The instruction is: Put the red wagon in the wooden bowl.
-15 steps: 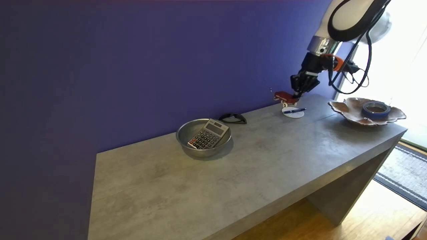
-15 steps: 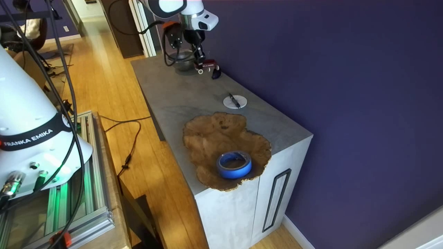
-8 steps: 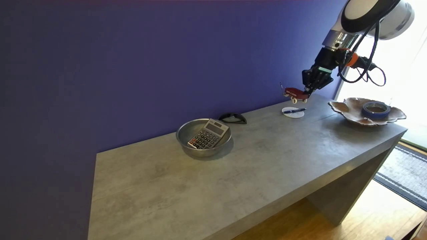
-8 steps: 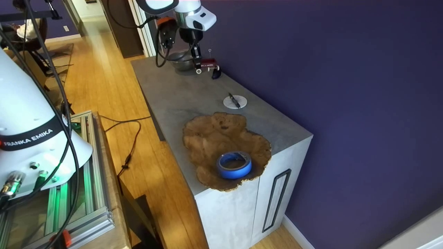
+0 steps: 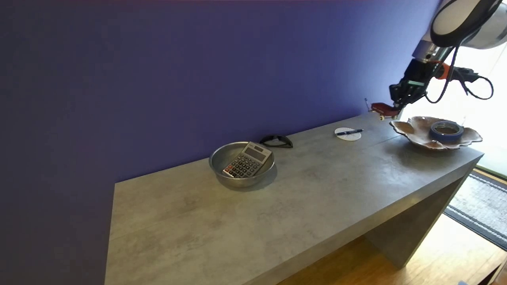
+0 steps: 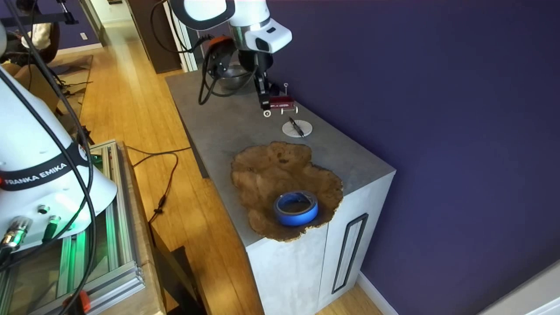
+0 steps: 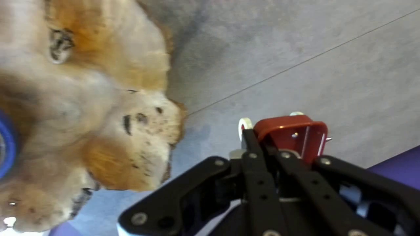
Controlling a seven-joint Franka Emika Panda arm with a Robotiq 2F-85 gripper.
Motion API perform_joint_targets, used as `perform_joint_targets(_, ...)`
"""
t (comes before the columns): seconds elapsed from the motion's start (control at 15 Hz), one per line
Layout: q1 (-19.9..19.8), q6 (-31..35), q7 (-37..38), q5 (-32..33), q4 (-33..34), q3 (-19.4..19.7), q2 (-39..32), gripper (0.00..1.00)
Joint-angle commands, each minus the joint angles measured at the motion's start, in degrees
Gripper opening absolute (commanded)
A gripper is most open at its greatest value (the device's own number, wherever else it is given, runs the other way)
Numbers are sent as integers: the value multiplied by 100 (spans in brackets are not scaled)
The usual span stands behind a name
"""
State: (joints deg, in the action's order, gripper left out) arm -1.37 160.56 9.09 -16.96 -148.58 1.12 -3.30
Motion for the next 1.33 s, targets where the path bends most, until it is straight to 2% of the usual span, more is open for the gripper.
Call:
perform_joint_targets(0.0,-468,-241,-830,-533,-851,373,1043,1)
perform_joint_targets(0.13,-730,-523,-1029,-458,-1090,775,1309,1)
perform_joint_targets(0.2,-530,-267,-740,-309,-690,591,744,4)
perform_joint_targets(0.33,-700,-424,-939,-296,-915,837,1027,4)
perform_joint_targets(0.47,-705,-454,-956,-294,-986,869,1137,4)
perform_joint_targets(0.53,-749,-304,-839,-209,-904,858,915,1)
perform_joint_targets(0.67,-883,-50,-683,-190,-764,976,572,1)
perform_joint_targets(0.73,-931,160,-564,-254,-720,1033,430,1)
perform_joint_targets(0.87,-963,165,-526,-671,-604,1118,241,1)
perform_joint_targets(1.2,-1003,-1423,-802,-1917,-385,1131,185,1)
perform_joint_targets(1.27,-1061,-1542,-804,-2151,-385,1096,215,1)
